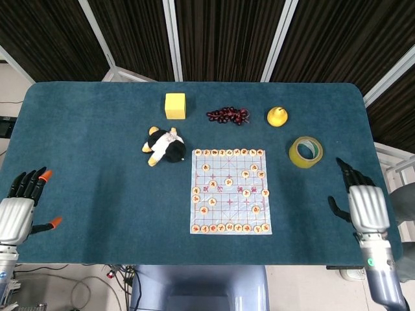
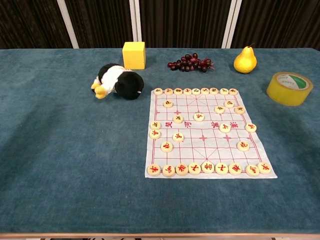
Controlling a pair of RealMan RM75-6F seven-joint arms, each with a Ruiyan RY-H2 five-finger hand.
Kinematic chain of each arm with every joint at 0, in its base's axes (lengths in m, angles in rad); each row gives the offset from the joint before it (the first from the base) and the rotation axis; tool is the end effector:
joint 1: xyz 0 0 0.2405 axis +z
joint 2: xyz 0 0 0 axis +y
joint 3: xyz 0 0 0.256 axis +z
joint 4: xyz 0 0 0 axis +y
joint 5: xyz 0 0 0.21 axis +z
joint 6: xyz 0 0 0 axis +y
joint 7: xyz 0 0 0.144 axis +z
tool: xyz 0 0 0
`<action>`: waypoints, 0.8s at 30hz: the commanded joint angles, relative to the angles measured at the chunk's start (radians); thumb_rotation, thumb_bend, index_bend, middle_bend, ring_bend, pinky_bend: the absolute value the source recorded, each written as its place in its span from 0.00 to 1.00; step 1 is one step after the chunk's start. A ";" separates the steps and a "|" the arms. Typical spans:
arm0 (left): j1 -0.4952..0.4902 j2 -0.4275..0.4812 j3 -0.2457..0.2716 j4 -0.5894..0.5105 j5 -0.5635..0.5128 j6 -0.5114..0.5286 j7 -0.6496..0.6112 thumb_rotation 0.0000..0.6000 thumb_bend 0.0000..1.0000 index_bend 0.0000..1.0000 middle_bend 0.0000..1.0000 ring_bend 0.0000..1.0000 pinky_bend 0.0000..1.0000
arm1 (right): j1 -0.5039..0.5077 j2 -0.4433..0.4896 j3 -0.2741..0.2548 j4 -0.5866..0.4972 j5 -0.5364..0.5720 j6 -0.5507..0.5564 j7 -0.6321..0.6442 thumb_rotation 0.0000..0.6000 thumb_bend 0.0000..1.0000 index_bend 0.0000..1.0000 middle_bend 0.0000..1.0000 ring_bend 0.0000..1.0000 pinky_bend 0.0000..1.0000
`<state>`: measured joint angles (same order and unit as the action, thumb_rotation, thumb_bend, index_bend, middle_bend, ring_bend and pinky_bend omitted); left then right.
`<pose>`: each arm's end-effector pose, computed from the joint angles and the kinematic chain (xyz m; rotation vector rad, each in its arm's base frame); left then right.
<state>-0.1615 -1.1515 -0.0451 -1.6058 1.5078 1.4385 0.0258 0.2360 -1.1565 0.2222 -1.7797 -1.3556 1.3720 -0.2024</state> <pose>-0.2965 0.2030 0.1419 -1.4657 -0.8901 -0.9373 -0.2458 -0.2518 0.1495 1.3625 -0.8633 1.0133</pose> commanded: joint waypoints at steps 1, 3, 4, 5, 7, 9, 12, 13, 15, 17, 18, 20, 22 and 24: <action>-0.001 -0.001 -0.001 0.000 -0.002 -0.002 0.002 1.00 0.00 0.00 0.00 0.00 0.00 | 0.074 0.005 0.057 -0.039 0.060 -0.071 -0.061 1.00 0.42 0.02 0.65 0.74 0.74; -0.003 -0.002 -0.002 -0.001 -0.005 -0.005 0.002 1.00 0.00 0.00 0.00 0.00 0.00 | 0.117 -0.003 0.085 -0.056 0.112 -0.111 -0.097 1.00 0.42 0.06 0.75 0.82 0.79; -0.003 -0.003 -0.003 -0.001 -0.007 -0.007 0.001 1.00 0.00 0.00 0.00 0.00 0.00 | 0.138 -0.009 0.097 -0.065 0.144 -0.134 -0.116 1.00 0.42 0.07 0.78 0.84 0.80; -0.003 -0.003 -0.003 -0.002 -0.010 -0.008 -0.001 1.00 0.00 0.00 0.00 0.00 0.00 | 0.160 -0.013 0.108 -0.074 0.179 -0.156 -0.139 1.00 0.42 0.08 0.82 0.88 0.83; -0.004 -0.002 -0.004 -0.003 -0.013 -0.010 -0.004 1.00 0.00 0.00 0.00 0.00 0.00 | 0.195 -0.027 0.123 -0.085 0.233 -0.185 -0.180 1.00 0.42 0.12 0.88 0.93 0.86; -0.004 -0.002 -0.005 -0.004 -0.015 -0.012 -0.007 1.00 0.00 0.00 0.00 0.00 0.00 | 0.240 -0.054 0.129 -0.091 0.292 -0.214 -0.237 1.00 0.42 0.17 0.93 0.97 0.88; -0.006 -0.002 -0.005 -0.003 -0.015 -0.014 -0.007 1.00 0.00 0.00 0.00 0.00 0.00 | 0.300 -0.100 0.125 -0.088 0.376 -0.241 -0.330 1.00 0.42 0.21 0.96 1.00 0.89; -0.006 -0.002 -0.006 -0.002 -0.015 -0.014 -0.007 1.00 0.00 0.00 0.00 0.00 0.00 | 0.313 -0.112 0.124 -0.084 0.394 -0.244 -0.348 1.00 0.42 0.22 0.97 1.00 0.89; -0.007 -0.003 -0.006 -0.001 -0.017 -0.016 -0.008 1.00 0.00 0.00 0.00 0.00 0.00 | 0.352 -0.154 0.119 -0.066 0.446 -0.252 -0.399 1.00 0.42 0.26 0.98 1.00 0.90; -0.008 -0.002 -0.006 -0.001 -0.019 -0.019 -0.011 1.00 0.00 0.00 0.00 0.00 0.00 | 0.389 -0.197 0.115 -0.041 0.501 -0.259 -0.438 1.00 0.42 0.28 0.98 1.00 0.90; -0.008 -0.002 -0.007 -0.001 -0.020 -0.020 -0.012 1.00 0.00 0.00 0.00 0.00 0.00 | 0.402 -0.213 0.113 -0.028 0.521 -0.264 -0.450 1.00 0.42 0.28 0.98 1.00 0.90; -0.009 -0.001 -0.007 0.000 -0.019 -0.020 -0.014 1.00 0.00 0.00 0.00 0.00 0.00 | 0.435 -0.254 0.106 0.005 0.575 -0.275 -0.486 1.00 0.42 0.29 0.98 1.00 0.91; -0.009 -0.001 -0.006 0.000 -0.018 -0.021 -0.017 1.00 0.00 0.00 0.00 0.00 0.00 | 0.483 -0.329 0.087 0.063 0.648 -0.287 -0.537 1.00 0.42 0.29 0.98 1.00 0.91; -0.010 0.000 -0.006 0.001 -0.017 -0.022 -0.019 1.00 0.00 0.00 0.00 0.00 0.00 | 0.501 -0.363 0.082 0.087 0.679 -0.274 -0.558 1.00 0.42 0.29 0.98 1.00 0.92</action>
<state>-0.1713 -1.1517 -0.0510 -1.6051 1.4907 1.4168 0.0071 0.6903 -1.4564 0.3204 -1.7453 -0.7380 1.1000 -0.7105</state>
